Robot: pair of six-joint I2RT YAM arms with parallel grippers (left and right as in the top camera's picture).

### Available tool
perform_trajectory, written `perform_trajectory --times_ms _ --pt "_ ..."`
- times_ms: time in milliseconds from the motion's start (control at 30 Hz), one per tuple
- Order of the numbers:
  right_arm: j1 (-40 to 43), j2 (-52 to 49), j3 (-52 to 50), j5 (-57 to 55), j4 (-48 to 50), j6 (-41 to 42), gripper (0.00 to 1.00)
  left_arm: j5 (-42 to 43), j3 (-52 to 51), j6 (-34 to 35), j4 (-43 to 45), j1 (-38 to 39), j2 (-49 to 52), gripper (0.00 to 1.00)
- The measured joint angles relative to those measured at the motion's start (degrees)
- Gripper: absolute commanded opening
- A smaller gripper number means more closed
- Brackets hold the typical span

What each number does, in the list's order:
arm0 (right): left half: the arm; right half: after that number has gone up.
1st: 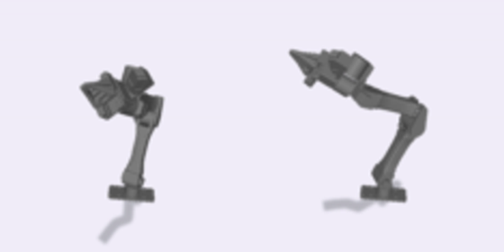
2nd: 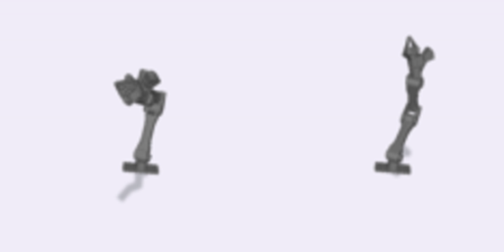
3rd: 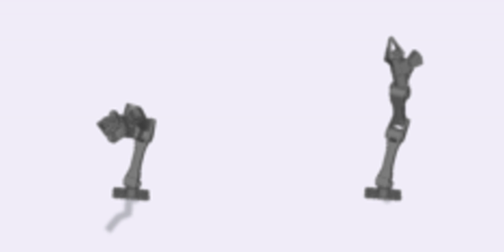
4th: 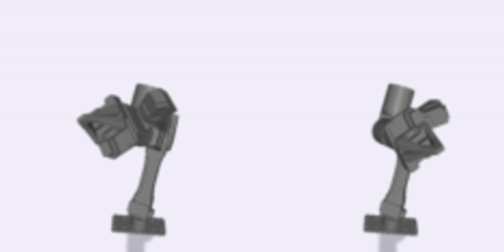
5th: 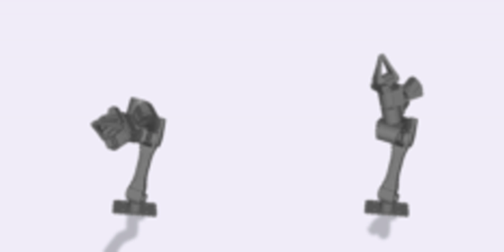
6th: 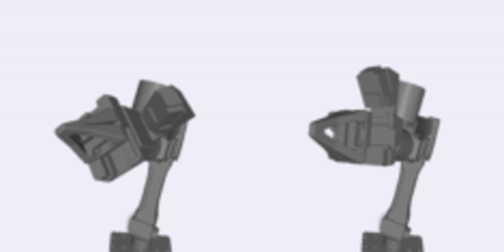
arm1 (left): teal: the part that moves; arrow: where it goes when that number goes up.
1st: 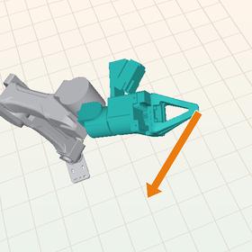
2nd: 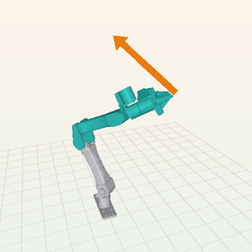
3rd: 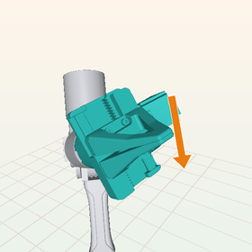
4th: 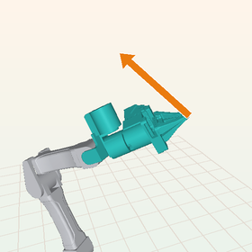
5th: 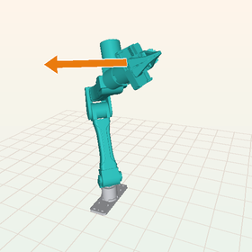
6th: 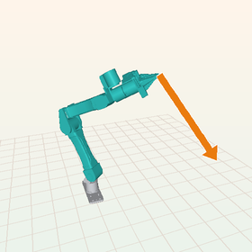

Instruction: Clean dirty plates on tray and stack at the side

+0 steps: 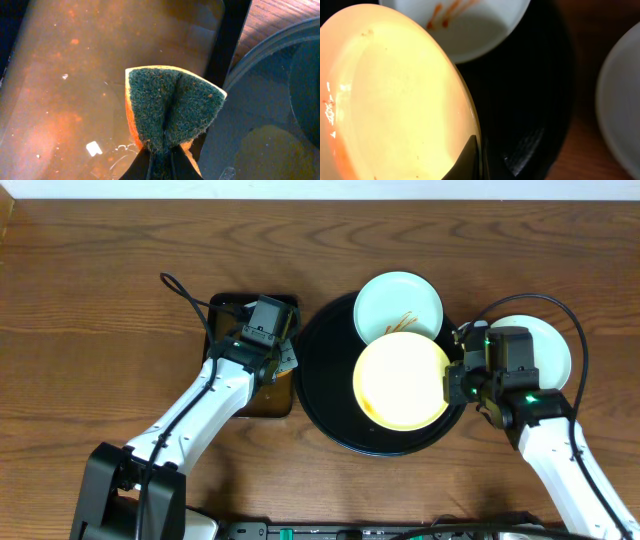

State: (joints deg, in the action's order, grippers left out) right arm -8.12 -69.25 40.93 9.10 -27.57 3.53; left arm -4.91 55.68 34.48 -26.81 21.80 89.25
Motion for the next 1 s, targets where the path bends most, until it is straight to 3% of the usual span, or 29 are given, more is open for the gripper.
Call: perform_trajectory --times_ms 267,600,767,867,1000 --pt "-2.19 7.61 0.00 -10.97 4.85 -7.15 0.01 0.02 0.00 0.00 0.00 0.00 0.00 0.08" --pt "-23.93 10.05 0.00 -36.87 7.39 -20.28 0.01 0.00 0.00 0.00 0.00 0.00 0.00 0.08" --pt "-30.42 10.01 0.00 -50.62 10.56 -25.81 0.01 0.02 0.00 0.00 -0.02 0.00 0.00 0.08" --pt "-30.47 10.01 0.00 -53.79 10.75 -26.16 0.01 0.02 0.00 -0.02 0.00 0.00 0.00 0.08" --pt "-25.92 8.94 0.00 -53.57 10.75 -17.29 0.01 0.00 0.00 0.00 0.00 0.00 0.00 0.08"
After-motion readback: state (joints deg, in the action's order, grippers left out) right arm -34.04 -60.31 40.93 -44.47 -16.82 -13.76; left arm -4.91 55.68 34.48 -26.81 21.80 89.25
